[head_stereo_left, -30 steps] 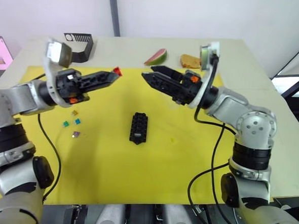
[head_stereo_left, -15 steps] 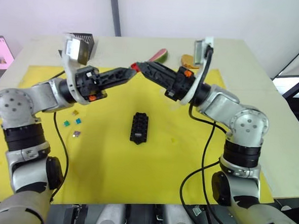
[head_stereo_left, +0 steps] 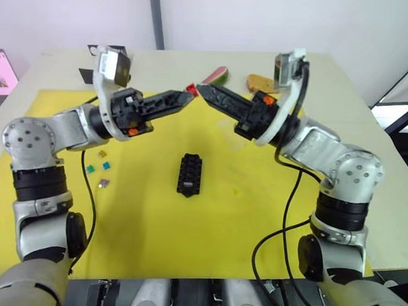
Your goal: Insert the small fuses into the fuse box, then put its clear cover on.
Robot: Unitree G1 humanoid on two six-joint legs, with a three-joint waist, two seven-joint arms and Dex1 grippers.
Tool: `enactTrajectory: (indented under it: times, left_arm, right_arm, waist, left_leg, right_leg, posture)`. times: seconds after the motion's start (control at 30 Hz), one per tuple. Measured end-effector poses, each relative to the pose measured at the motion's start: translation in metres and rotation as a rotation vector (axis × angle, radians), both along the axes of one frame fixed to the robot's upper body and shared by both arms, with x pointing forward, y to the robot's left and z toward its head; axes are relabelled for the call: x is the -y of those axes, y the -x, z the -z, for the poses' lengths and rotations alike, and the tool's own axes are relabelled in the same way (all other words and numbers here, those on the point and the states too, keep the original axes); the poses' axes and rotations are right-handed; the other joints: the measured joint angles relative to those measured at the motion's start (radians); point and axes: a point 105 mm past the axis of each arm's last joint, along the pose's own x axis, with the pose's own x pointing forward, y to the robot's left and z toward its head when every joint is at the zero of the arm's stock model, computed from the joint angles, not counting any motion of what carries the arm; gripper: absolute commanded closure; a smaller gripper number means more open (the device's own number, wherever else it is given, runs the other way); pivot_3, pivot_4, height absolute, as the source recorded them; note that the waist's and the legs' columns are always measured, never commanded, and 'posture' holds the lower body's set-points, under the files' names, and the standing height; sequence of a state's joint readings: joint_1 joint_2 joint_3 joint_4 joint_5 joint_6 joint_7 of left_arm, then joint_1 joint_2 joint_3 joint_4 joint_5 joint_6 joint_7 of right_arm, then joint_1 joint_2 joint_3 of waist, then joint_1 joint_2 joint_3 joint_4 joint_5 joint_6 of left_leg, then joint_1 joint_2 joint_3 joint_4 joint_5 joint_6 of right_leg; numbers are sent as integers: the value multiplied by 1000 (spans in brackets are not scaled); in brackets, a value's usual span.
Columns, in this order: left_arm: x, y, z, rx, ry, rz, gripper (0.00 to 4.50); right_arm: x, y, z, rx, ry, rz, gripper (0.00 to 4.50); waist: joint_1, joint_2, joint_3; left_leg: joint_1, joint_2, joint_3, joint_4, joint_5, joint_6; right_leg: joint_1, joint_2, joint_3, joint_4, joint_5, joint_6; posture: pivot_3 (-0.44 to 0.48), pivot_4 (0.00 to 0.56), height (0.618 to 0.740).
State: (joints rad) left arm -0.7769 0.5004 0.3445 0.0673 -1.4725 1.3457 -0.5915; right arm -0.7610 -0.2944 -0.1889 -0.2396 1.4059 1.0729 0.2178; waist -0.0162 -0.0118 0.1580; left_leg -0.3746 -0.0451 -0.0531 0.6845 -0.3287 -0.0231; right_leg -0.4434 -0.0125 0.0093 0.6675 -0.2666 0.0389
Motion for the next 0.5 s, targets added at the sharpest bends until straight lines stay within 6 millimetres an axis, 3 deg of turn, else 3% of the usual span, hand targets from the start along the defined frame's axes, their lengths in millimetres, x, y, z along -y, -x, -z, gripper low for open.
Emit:
enactTrajectory:
  times: [0.5]
  left_arm:
    - [0, 1, 1, 15, 2, -14, 4500]
  right_arm:
    - [1, 1, 8, -20, 21, -7, 3015]
  waist:
    - [1, 0, 0]
  left_leg:
    - [0, 0, 0, 0, 0, 0]
  right_leg:
    - [0, 0, 0, 0, 0, 0]
  posture:
    - [0, 150, 740]
